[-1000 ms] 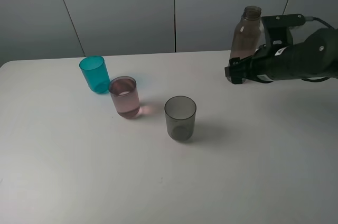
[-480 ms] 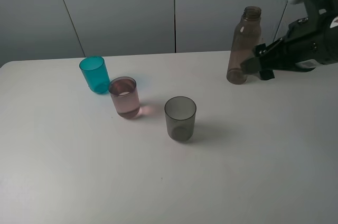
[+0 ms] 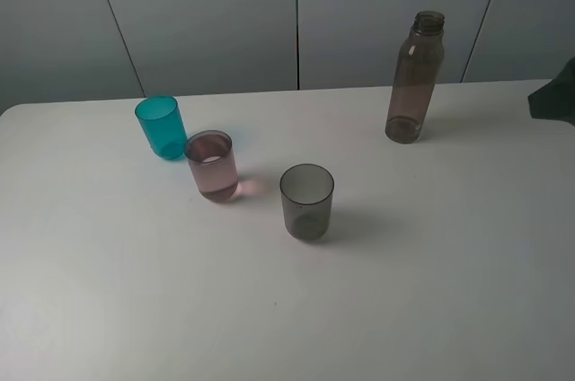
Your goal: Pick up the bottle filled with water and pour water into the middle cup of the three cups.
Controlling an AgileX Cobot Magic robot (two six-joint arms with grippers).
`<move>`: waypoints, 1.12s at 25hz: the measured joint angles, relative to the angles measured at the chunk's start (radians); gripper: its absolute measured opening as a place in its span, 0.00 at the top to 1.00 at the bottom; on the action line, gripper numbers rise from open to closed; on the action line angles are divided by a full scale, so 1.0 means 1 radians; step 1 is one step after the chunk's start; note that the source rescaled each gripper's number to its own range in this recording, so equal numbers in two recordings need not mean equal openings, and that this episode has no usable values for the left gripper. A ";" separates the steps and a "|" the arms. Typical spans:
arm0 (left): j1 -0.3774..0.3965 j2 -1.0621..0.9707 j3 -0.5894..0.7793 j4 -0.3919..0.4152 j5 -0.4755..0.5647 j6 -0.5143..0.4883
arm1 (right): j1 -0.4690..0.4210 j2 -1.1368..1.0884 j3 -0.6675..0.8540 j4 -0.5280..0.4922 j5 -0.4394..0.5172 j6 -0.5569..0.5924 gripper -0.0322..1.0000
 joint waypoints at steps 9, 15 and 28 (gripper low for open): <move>0.000 0.000 0.000 0.000 0.000 0.000 | -0.143 -0.312 0.006 -0.018 0.307 0.021 0.34; 0.000 0.000 0.000 0.000 0.000 0.000 | -0.145 -0.518 0.047 -0.018 0.391 0.042 0.34; 0.000 0.000 0.000 0.000 0.000 0.000 | -0.145 -0.858 0.170 -0.012 0.378 0.071 0.34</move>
